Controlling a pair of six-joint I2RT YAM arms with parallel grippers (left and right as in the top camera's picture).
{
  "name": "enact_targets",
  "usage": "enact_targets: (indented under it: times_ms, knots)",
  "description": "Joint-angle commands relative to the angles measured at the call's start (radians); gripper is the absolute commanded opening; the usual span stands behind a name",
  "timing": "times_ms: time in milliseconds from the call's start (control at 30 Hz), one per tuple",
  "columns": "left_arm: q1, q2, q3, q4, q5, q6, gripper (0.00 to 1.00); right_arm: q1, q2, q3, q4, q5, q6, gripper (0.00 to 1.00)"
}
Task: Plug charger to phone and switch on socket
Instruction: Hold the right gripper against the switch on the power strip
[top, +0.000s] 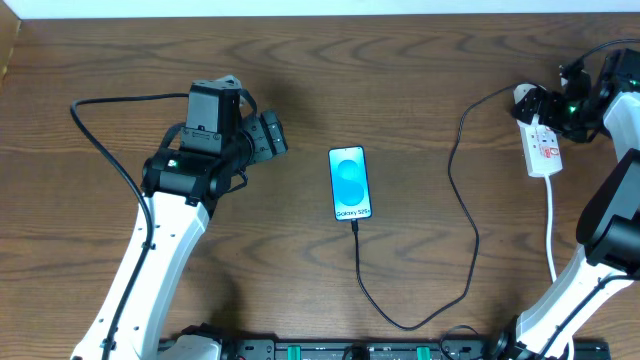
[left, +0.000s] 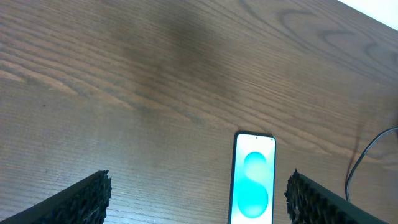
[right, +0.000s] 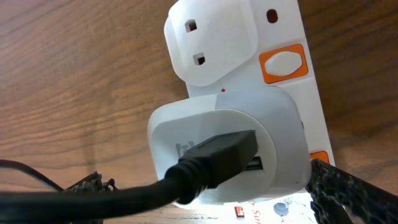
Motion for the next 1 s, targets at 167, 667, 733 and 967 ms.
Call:
enact_targets:
  times_ms: [167,667,733,967]
  knots:
    - [0.003,0.0,0.006,0.0,-0.013,0.017,0.9,0.005,0.01,-0.006,-0.005,-0.085,0.017,0.99]
    - [0.003,0.0,0.006,0.0,-0.013,0.017,0.9,0.005,0.077,-0.006,-0.021,-0.137,0.024,0.99]
    - [0.003,0.0,0.006,0.0,-0.013,0.017,0.9,0.005,0.077,-0.006,-0.024,-0.135,0.024,0.99]
    - [0.003,0.0,0.006,0.0,-0.013,0.017,0.9,0.005,0.076,-0.005,-0.024,-0.077,0.063,0.94]
